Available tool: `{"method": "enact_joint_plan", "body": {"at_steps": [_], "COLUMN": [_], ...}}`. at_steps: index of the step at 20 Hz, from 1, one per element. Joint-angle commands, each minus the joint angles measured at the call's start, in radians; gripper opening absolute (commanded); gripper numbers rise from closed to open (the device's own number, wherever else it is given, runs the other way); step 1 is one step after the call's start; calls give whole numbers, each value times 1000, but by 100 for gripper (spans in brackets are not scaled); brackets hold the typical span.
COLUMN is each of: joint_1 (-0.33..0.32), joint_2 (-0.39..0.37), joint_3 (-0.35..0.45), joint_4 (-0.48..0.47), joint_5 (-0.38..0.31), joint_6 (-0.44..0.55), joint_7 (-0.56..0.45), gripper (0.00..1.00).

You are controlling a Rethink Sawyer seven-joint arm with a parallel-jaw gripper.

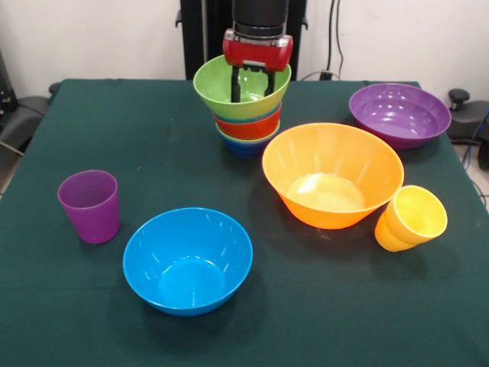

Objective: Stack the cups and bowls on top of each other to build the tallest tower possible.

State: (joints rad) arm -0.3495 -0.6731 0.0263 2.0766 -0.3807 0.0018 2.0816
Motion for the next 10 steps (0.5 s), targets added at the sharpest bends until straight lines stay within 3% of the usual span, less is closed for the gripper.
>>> {"method": "enact_joint_plan", "body": {"at_steps": [1, 5, 10], "joint_1": [13, 6, 14], "joint_2": [39, 23, 76], "joint_3": [21, 36, 25], "joint_4": [-14, -8, -25], "joint_5": [-15, -13, -21], "joint_6": [-26, -21, -111], "joint_7": [93, 90, 111], "gripper": [100, 100, 100]}}
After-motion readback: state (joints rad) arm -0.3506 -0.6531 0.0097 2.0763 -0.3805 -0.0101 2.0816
